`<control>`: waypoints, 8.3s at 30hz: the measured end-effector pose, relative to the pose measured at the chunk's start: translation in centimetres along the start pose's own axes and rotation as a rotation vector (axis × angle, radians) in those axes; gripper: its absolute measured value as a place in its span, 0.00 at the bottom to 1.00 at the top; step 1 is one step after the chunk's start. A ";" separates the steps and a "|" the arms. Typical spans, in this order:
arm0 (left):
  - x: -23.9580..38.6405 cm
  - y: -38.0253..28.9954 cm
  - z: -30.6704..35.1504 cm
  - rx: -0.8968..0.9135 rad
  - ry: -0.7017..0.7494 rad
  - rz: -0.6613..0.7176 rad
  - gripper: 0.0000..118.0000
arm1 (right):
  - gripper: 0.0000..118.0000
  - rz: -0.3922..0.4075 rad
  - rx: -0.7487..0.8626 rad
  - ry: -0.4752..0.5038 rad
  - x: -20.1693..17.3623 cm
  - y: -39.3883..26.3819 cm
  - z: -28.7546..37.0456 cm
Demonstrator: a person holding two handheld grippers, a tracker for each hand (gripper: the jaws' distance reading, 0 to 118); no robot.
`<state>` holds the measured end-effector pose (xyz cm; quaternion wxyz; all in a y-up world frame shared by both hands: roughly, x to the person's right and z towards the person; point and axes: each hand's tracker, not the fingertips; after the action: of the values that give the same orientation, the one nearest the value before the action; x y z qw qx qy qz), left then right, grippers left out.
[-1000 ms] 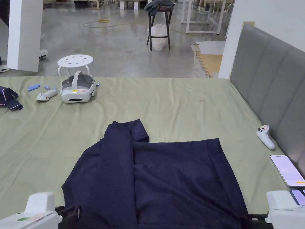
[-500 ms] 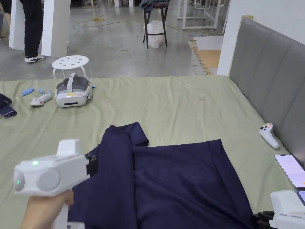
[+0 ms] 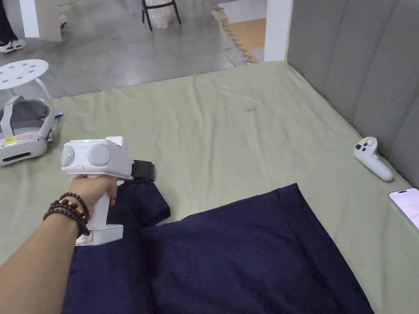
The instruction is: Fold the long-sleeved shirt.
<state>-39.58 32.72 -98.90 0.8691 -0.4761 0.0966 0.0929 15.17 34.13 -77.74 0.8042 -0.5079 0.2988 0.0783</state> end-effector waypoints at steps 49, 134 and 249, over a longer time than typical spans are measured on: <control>5.1 -34.6 33.3 0.402 0.117 0.213 0.62 | 0.00 0.139 0.186 0.043 -6.6 -1.4 9.1; 1.8 -45.2 30.6 0.115 0.030 0.369 0.08 | 0.03 0.050 0.000 -0.105 3.7 -3.4 5.2; 10.0 -31.9 27.0 0.224 -0.270 0.238 0.03 | 0.00 0.122 0.259 -0.067 -1.3 -2.1 11.2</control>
<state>-19.69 39.35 -61.35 0.9046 -0.3449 0.0447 0.2465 19.52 43.04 -72.03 0.8663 -0.3778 0.3096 0.1045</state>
